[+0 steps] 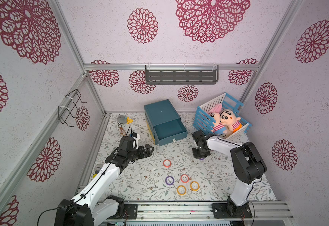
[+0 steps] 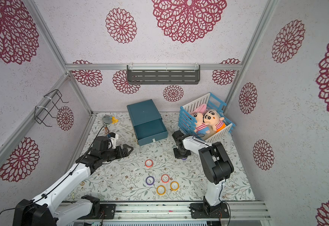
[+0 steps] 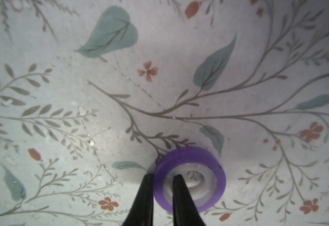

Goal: Place the transparent tape into the drawer according to color
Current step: Pick up the tape at the center of the board.

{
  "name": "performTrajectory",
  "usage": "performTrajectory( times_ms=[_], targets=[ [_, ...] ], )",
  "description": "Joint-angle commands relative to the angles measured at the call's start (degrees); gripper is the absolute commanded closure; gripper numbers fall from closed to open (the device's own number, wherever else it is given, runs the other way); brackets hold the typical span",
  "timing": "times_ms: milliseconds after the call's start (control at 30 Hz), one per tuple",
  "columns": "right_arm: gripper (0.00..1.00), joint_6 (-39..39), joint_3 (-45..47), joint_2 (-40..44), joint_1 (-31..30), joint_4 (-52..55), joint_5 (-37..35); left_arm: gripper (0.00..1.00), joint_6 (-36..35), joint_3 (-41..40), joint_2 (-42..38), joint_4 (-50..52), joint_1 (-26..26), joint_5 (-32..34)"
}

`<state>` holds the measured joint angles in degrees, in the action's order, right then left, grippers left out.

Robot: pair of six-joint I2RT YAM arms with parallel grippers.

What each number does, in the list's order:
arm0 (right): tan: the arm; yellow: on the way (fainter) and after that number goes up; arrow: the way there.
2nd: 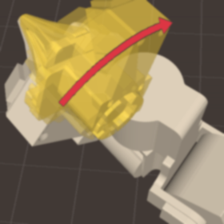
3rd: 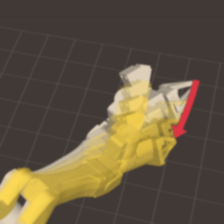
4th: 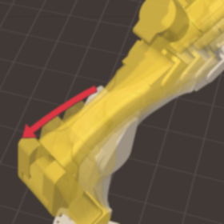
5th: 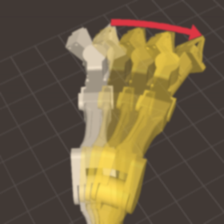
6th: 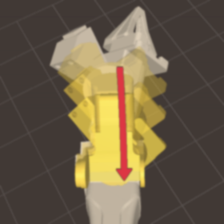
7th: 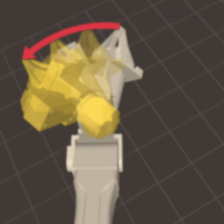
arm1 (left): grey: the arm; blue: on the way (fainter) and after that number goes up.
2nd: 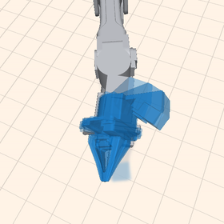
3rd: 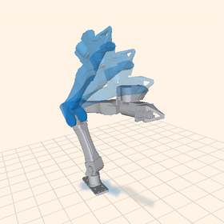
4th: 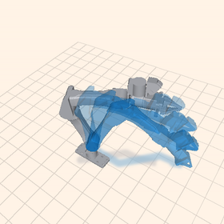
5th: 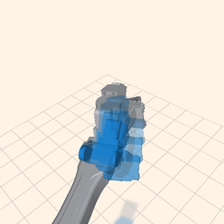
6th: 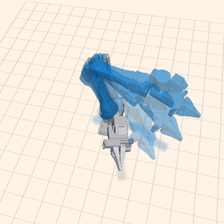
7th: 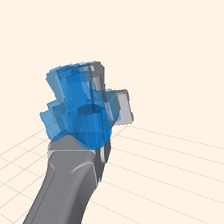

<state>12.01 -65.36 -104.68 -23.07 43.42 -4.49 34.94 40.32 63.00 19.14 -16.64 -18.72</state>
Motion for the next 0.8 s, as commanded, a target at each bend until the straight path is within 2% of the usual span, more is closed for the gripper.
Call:
performTrajectory(
  times_ms=[0,767],
  targets=[
    [1.0,-0.1,3.2,-1.8,0.9,5.3,-2.8,0.03,-0.8,0.1,-0.4,-0.2,-0.6,0.1],
    [1.0,1.3,-3.3,12.4,1.3,13.0,-3.7,0.03,-0.4,0.4,-0.4,-0.3,-0.7,-0.1]
  ],
)
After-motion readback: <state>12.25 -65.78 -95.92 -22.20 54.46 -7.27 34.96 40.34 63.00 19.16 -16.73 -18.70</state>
